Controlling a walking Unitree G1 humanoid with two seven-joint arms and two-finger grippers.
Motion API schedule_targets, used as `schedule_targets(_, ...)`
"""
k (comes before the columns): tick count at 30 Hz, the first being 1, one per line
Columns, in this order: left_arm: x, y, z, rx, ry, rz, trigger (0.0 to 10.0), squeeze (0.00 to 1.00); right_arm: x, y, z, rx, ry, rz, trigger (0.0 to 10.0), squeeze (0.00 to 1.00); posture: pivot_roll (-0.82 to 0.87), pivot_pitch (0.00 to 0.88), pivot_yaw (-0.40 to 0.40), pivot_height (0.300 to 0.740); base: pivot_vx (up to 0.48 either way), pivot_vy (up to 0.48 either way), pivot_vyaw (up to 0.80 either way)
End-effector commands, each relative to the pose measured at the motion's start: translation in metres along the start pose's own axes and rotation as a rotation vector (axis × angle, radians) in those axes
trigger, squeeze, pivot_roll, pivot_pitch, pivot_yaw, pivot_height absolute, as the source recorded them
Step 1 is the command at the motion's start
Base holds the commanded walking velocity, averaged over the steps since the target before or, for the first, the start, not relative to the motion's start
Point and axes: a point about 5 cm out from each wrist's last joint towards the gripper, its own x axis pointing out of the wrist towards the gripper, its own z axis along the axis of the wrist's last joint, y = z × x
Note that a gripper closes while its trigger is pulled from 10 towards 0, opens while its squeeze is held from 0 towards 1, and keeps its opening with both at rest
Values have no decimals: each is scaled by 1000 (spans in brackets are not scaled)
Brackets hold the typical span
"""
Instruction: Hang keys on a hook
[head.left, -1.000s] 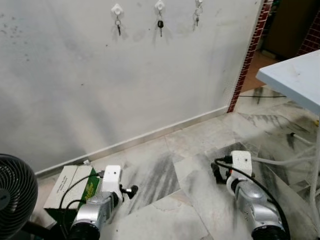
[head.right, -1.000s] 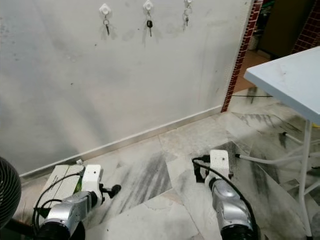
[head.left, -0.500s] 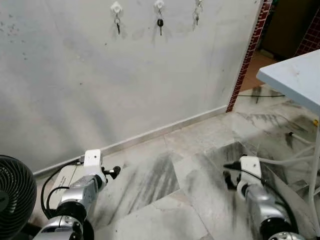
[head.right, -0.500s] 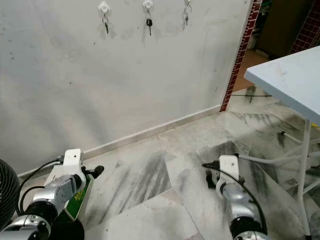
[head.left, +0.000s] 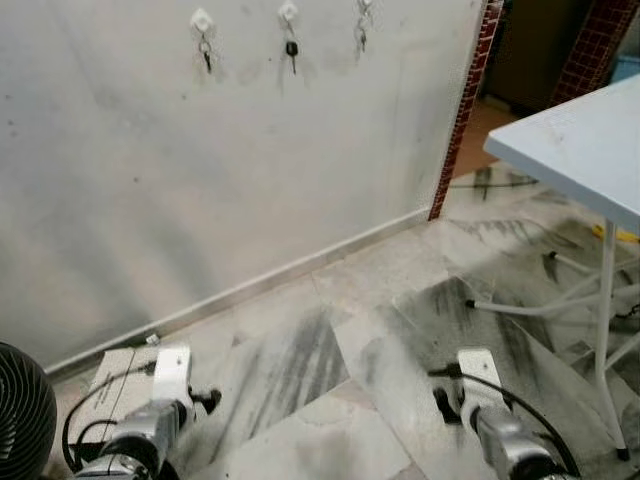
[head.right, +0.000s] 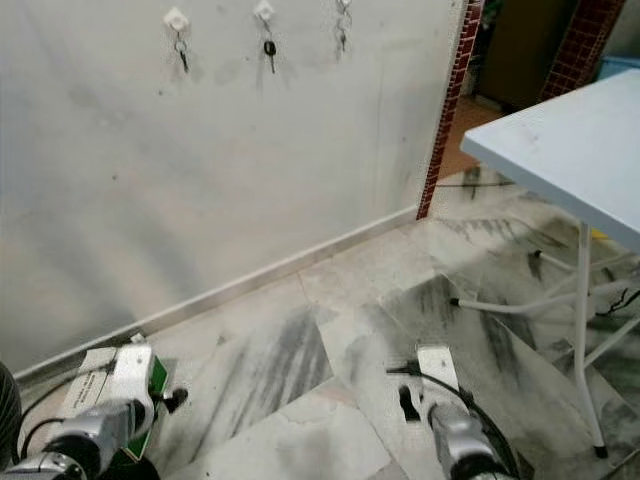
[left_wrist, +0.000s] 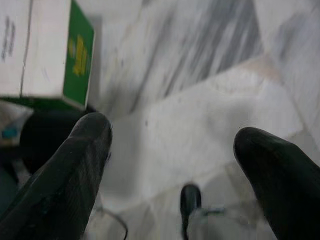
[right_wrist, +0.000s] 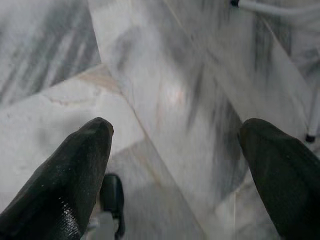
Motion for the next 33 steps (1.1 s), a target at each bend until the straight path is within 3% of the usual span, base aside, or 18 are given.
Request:
schedule_targets(1, 0, 1, -6, 44, 15, 2, 10000, 0, -1, 5, -6, 15, 12, 7, 10000, 0, -60, 0, 72, 740, 0, 0, -788)
schedule_targets(12, 0, -1, -35, 100, 81, 12, 10000, 0, -6, 9, -42, 5, 122, 6, 10000, 0, -71, 0, 84, 740, 0, 0, -743)
schedule_targets(21, 1, -8, -41, 72, 92, 30, 10000, 0, -9, 15, -52, -72, 160, 31, 10000, 0, -65, 0, 89, 740, 0, 0, 0)
schedule_targets(24, 1, -11, -42, 64, 92, 28, 10000, 0, -12, 4, -64, -75, 183, 22, 10000, 0, -63, 0, 90, 740, 0, 0, 0)
schedule_targets(29, 3, -22, -42, 65, 95, 15, 10000, 0, -24, -39, -87, -73, 219, -13, 10000, 0, -64, 1, 88, 740, 0, 0, 0)
schedule_targets(33, 3, -21, -42, 67, 98, 16, 10000, 0, -29, -45, -96, -87, 230, -14, 10000, 0, -67, 4, 88, 740, 0, 0, 0)
